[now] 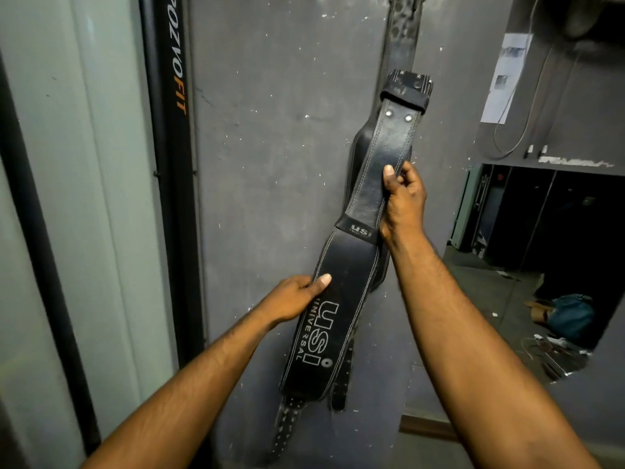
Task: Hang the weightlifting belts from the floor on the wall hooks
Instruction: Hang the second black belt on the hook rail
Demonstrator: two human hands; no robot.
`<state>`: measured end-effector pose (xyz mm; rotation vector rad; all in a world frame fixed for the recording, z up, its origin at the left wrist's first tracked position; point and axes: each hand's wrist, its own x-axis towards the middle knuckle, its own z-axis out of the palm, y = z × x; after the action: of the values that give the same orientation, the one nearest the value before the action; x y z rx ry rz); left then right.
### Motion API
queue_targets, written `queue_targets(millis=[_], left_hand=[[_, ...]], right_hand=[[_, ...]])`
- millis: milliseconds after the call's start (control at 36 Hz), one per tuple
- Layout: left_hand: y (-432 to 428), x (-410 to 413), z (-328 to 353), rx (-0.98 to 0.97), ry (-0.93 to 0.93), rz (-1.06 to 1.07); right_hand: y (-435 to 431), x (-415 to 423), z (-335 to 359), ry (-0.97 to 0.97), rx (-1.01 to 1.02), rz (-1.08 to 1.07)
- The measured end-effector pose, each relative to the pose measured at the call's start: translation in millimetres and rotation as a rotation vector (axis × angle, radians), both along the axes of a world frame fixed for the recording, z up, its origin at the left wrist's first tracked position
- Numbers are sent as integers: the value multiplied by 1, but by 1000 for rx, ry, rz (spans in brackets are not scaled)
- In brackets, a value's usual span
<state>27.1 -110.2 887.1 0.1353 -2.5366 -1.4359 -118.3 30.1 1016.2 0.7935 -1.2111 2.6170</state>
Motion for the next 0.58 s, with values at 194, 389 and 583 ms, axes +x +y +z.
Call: queue_targets(millis=[194, 389, 583], left_hand=[[8, -22, 78, 140, 414, 104], [13, -62, 162, 251, 578, 127], [21, -59, 140, 350, 608, 145]], right_hand=[[-10, 17, -22, 43, 56, 47], [-23, 41, -45, 102, 228, 112], [6, 28, -1, 84, 332, 87]])
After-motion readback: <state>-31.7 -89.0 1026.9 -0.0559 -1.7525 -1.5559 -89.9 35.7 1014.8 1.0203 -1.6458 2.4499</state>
